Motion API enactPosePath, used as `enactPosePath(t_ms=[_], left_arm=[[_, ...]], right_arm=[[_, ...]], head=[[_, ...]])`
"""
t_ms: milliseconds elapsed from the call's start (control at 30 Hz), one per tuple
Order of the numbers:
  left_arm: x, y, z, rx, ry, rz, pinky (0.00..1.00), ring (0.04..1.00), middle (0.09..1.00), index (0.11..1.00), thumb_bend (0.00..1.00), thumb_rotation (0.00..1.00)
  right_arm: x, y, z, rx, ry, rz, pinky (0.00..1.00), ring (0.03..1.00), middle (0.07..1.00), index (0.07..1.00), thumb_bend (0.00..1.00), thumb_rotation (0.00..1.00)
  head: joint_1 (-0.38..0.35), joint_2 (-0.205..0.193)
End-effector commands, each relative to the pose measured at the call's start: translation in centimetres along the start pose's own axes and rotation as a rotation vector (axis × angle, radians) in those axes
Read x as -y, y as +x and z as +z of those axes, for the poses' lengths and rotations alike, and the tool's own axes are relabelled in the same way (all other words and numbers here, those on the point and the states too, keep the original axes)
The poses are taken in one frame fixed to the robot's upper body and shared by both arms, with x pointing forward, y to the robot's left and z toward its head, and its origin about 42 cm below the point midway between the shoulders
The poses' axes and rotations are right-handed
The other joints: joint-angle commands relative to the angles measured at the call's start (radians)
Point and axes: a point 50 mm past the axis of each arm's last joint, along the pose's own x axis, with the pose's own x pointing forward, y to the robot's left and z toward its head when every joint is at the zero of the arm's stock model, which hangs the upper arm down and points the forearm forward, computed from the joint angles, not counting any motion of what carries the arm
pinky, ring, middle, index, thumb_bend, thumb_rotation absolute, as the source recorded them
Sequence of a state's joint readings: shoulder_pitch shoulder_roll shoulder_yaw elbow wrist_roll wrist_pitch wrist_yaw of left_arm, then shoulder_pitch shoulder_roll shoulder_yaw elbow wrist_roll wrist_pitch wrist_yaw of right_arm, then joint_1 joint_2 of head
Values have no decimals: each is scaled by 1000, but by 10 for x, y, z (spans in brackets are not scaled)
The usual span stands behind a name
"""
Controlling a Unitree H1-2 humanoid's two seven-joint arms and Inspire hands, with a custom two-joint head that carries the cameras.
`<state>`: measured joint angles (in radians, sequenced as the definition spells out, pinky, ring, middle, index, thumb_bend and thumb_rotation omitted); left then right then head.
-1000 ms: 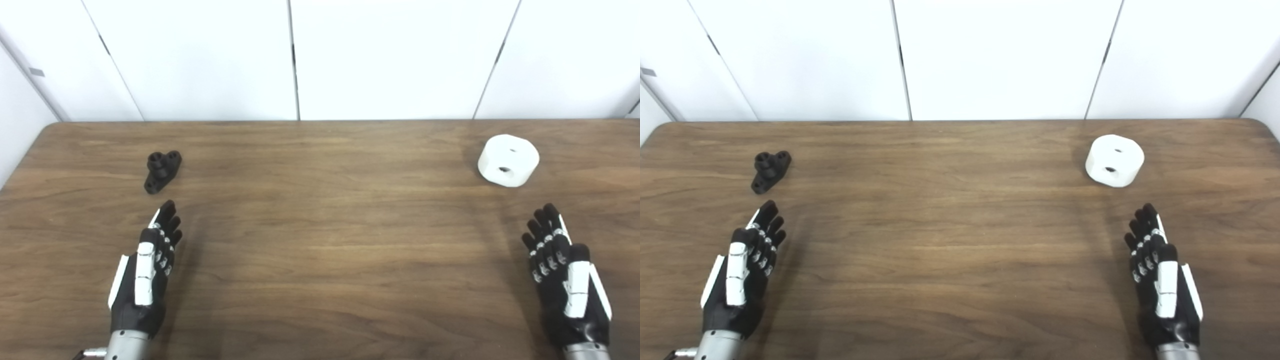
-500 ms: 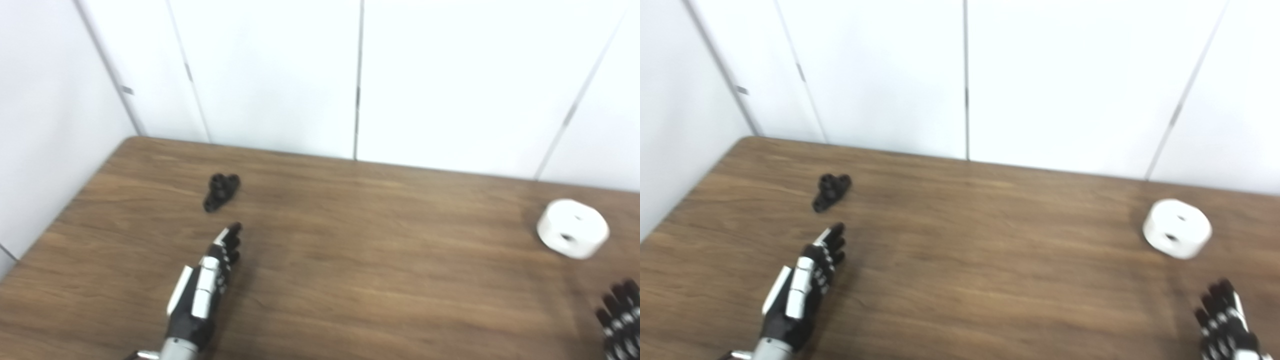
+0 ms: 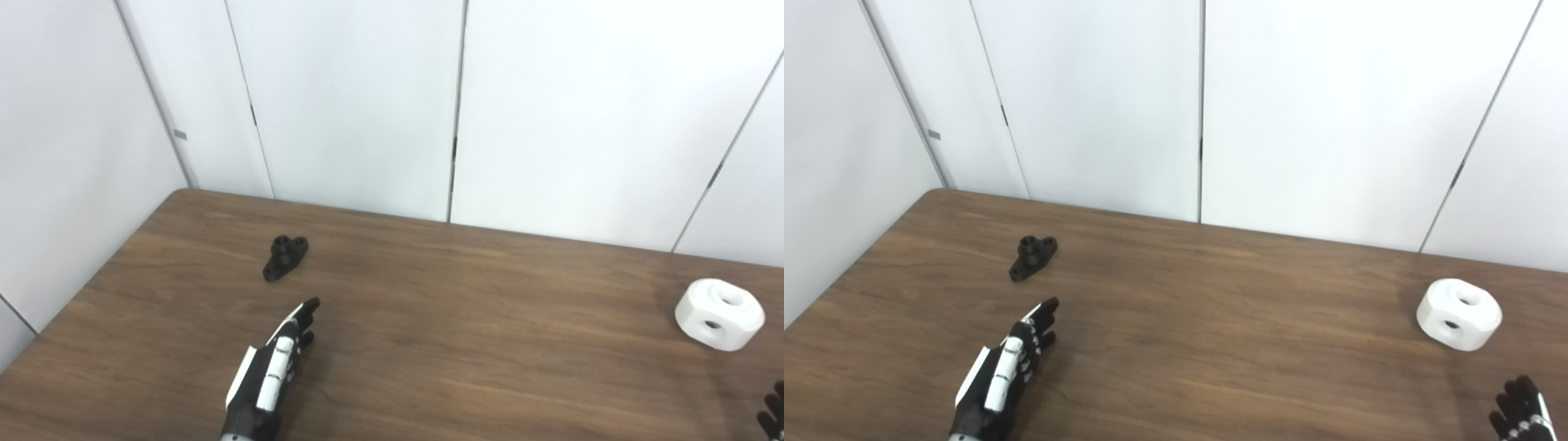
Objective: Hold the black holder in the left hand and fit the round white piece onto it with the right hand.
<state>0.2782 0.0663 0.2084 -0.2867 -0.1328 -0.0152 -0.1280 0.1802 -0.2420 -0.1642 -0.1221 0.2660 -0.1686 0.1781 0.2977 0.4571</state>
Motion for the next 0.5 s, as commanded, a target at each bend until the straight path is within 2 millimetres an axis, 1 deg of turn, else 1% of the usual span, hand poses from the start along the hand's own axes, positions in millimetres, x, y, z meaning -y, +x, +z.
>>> enactPosePath(t_ms=[0, 100, 200, 233, 300, 367, 433, 467], left_arm=[[5, -57, -17, -86, -4, 41, 996, 1000, 988, 934, 540, 952], [7, -58, -15, -86, 21, 51, 981, 1000, 982, 933, 534, 931], [9, -59, -14, -83, 54, 67, 972, 996, 979, 924, 491, 907], [9, -60, -14, -84, 68, 72, 971, 990, 976, 914, 497, 853], [7, -61, -12, -76, 116, 72, 970, 985, 973, 905, 526, 794], [4, -61, -9, -69, 183, 69, 950, 977, 969, 900, 537, 706], [-1, -60, 1, -72, 299, 85, 916, 958, 956, 899, 548, 666], [-4, -58, 8, -70, 355, 98, 885, 941, 939, 886, 556, 602]], right_arm=[[-2, -21, -23, -82, 28, -41, 1000, 1000, 1000, 1000, 657, 1000], [-2, -22, -21, -80, 21, -45, 1000, 1000, 1000, 1000, 661, 1000], [0, -22, -20, -76, 16, -40, 1000, 1000, 1000, 1000, 660, 1000], [1, -22, -20, -74, 13, -32, 1000, 1000, 1000, 1000, 664, 1000], [3, -23, -20, -81, 2, -26, 1000, 1000, 1000, 1000, 666, 1000], [5, -23, -20, -88, -7, -29, 1000, 1000, 1000, 1000, 678, 1000], [7, -24, -21, -92, -10, -32, 1000, 1000, 1000, 1000, 682, 1000], [8, -24, -21, -93, -10, -32, 1000, 1000, 1000, 1000, 681, 1000]], head=[[-2, 1], [-17, 5], [-25, 8], [-28, 9], [-31, 9], [-31, 9], [-31, 11], [-31, 11]])
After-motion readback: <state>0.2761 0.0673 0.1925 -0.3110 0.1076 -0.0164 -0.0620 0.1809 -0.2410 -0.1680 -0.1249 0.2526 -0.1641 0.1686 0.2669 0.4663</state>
